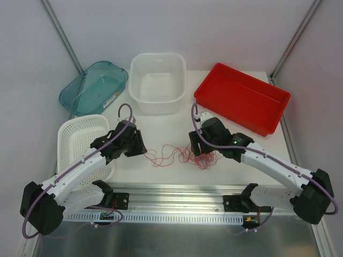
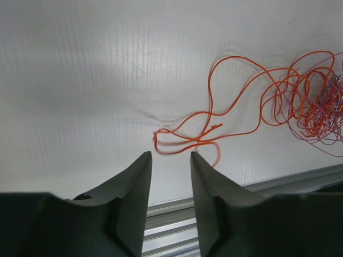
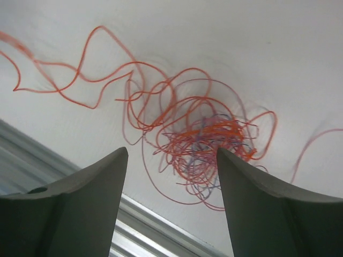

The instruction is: Untangle the cables

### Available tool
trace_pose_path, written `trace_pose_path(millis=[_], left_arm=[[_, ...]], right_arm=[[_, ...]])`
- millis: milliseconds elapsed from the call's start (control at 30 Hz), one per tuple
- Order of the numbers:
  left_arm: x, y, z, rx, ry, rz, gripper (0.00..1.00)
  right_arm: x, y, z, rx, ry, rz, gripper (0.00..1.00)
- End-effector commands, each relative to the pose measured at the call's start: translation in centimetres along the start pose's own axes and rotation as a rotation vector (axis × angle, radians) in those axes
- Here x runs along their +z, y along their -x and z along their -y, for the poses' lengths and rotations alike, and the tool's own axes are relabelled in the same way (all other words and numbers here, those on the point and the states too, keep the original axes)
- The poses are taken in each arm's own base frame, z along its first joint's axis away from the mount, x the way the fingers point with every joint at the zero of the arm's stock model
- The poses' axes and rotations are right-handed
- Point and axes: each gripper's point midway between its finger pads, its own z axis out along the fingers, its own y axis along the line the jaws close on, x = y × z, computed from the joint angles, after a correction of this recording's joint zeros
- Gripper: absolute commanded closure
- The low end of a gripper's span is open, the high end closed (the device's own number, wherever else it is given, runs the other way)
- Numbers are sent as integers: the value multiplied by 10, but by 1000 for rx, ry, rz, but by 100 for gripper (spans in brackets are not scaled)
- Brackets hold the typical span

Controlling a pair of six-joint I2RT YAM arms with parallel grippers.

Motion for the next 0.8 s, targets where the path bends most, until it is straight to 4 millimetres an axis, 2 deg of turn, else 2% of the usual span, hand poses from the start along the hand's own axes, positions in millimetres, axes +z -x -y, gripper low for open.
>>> trace_pose_path(millis=[0, 33, 167, 200, 267, 367, 433, 467, 500, 567, 667, 767], left_arm=[[-5, 6, 5, -7, -47, 41, 62], [-9, 9, 5, -10, -54, 63, 50], [-15, 11, 1, -27, -55, 105, 28], [-13, 9, -1, -42, -48, 107, 24], [-11, 7, -4, -56, -39, 101, 21], [-2, -2, -1, -81, -55, 64, 21], [6, -10, -3, -95, -54, 34, 22], [9, -7, 2, -111, -77, 45, 22], [11, -13, 4, -120, -95, 22, 23], [17, -13, 13, -152, -143, 22, 24], [21, -12, 31, -181, -220, 14, 29], [29, -14, 36, -165, -206, 2, 32]], right_arm=[[10, 19, -46, -119, 171, 22, 29], [12, 19, -53, -128, 188, 19, 29], [24, 22, -84, -153, 279, 15, 29], [25, 27, -92, -151, 310, 32, 29], [31, 25, -101, -132, 333, 24, 29], [37, 34, -127, -80, 436, 67, 29], [41, 32, -140, -44, 486, 64, 29], [47, 34, -151, -11, 511, 68, 29], [50, 35, -155, 5, 514, 68, 29], [62, 34, -155, 67, 484, 58, 30], [79, 34, -139, 128, 371, 77, 31], [84, 29, -131, 146, 328, 71, 33]])
